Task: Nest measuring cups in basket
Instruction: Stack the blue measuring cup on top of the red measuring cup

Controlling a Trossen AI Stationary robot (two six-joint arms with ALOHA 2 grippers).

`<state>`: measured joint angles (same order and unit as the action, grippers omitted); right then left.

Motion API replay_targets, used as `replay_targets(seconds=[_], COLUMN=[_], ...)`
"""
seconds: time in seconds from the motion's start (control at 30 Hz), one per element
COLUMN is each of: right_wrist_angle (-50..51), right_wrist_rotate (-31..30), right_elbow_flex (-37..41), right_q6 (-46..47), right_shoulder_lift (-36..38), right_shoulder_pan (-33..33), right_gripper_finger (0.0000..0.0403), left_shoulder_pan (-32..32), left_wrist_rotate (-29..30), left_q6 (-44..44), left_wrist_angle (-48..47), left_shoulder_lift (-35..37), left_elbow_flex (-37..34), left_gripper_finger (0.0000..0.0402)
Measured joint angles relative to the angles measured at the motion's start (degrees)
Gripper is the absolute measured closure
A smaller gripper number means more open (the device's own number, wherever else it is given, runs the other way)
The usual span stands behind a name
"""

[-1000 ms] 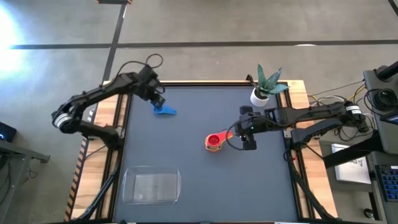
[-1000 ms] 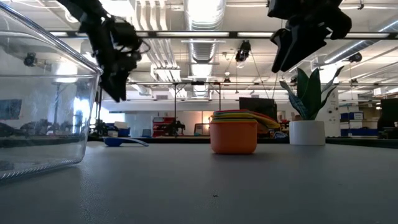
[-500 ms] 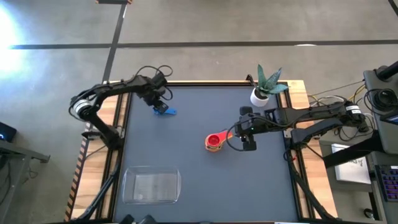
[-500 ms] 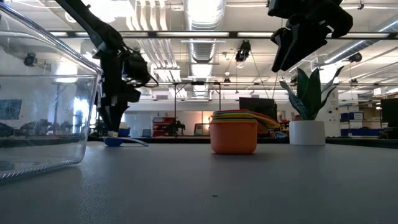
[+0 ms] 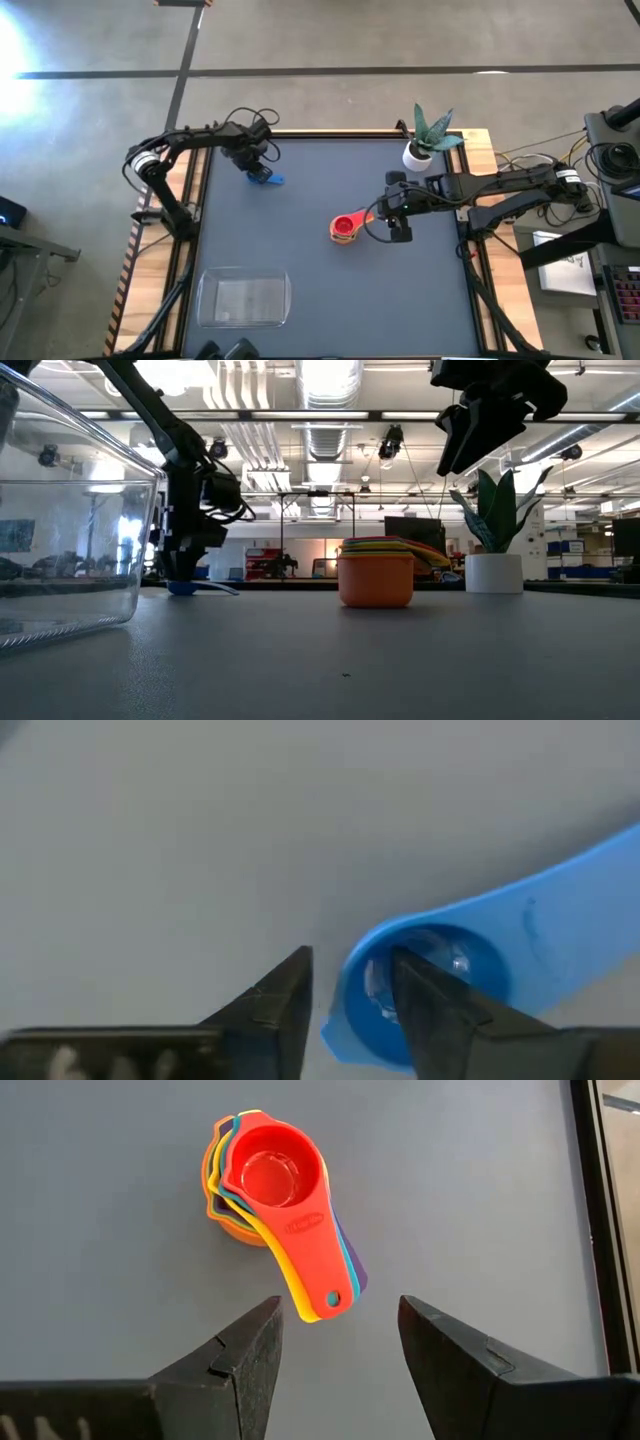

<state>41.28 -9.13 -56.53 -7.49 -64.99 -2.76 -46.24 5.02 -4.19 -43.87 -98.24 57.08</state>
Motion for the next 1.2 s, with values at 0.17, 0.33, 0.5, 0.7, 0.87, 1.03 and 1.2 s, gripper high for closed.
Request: replay_targets(seconds=[0.17, 0.33, 0.5, 0.7, 0.87, 1.03, 1.2], right_wrist_angle=[-0.01, 0.00, 0.63, 1.97, 2.26, 2.99, 3.26], right_wrist_rotate=[0.00, 0.00, -1.91, -13.42, -16.80, -16.86, -16.55], right_elbow_flex=[0.00, -0.04, -0.07, -0.06, -0.06, -0.07, -0.07], right_q6=[0.00, -0.18, -0.85, -4.42, -5.64, -5.79, -5.95], right_shoulder_lift=[-0.02, -0.02, 0.04, 1.84, 5.94, 12.68, 19.93], right_shoulder_pan=[0.00, 0.00, 0.00, 0.00, 0.02, 0.02, 0.02], right_gripper_finger=[0.0216, 0.0216, 0.0216, 0.0216, 0.0216, 0.0216, 0.0216], left_shoulder_pan=[0.02, 0.80, 4.75, 15.29, 26.95, 35.92, 41.06], left_wrist_rotate=[-5.84, -10.25, -15.18, -19.17, -17.79, -11.71, -9.71], left_q6=[-2.35, -6.81, -11.07, -21.13, -32.32, -40.44, -45.49], left_wrist_angle=[-0.07, -1.29, -3.62, -7.61, -7.37, -6.07, -6.02], left_shoulder_lift=[0.33, 0.74, 3.55, 8.33, 7.76, 3.07, -5.13], left_elbow_flex=[0.00, 0.89, 4.92, 14.90, 25.30, 35.21, 44.81], left_gripper_finger=[0.0385, 0.0398, 0.0400, 0.0400, 0.0401, 0.0401, 0.0401])
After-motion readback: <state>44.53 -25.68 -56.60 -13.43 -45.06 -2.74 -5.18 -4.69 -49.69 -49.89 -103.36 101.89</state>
